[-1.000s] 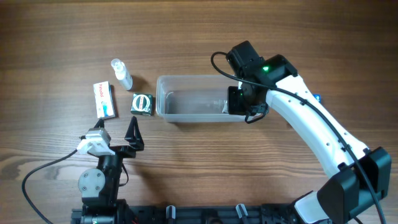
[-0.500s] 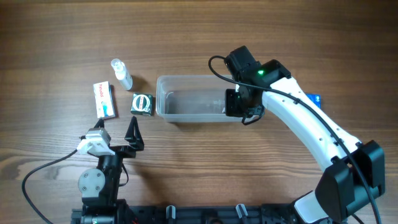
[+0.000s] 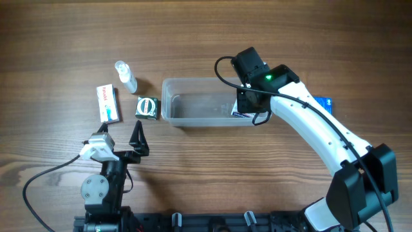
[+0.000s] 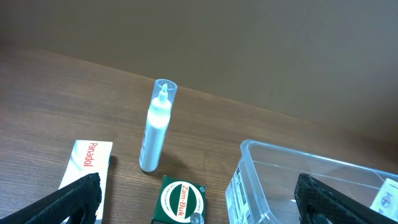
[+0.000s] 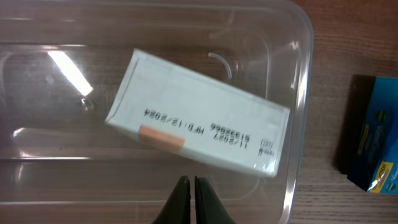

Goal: Pack container
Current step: 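Carry Hansaplast box with right gripper into container's right end, release, then move right gripper to blue lozenge box and grasp it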

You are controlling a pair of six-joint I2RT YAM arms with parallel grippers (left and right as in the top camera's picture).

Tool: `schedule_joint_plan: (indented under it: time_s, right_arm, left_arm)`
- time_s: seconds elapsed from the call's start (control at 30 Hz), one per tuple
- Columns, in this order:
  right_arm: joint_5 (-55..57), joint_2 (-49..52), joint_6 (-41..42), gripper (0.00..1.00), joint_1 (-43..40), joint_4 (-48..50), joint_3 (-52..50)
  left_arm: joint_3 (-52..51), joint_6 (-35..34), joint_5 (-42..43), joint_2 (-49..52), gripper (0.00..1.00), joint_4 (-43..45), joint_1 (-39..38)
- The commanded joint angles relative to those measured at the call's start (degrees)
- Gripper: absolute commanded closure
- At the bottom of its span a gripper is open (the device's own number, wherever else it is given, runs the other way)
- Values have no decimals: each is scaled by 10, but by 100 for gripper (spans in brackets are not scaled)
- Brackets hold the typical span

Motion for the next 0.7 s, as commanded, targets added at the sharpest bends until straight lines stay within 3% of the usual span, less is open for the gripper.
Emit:
schedule_joint_plan:
  time_s: [0.0,0.4,0.5,0.67]
  right_arm:
    - [23,9,-17,96,-2,15,-1]
    - [-54,9,-89,96,-2,52,-1]
    - [-10,7,-89,96,-7,47,3]
    - [-1,-93,-93,96,-99,-29,45]
  left_arm:
    - [-5,13,-8,-4,0,0,4]
    - [-5,13,-8,-4,0,0,4]
    - [-5,13,-8,-4,0,0,4]
    - [-5,13,-8,-4,0,0,4]
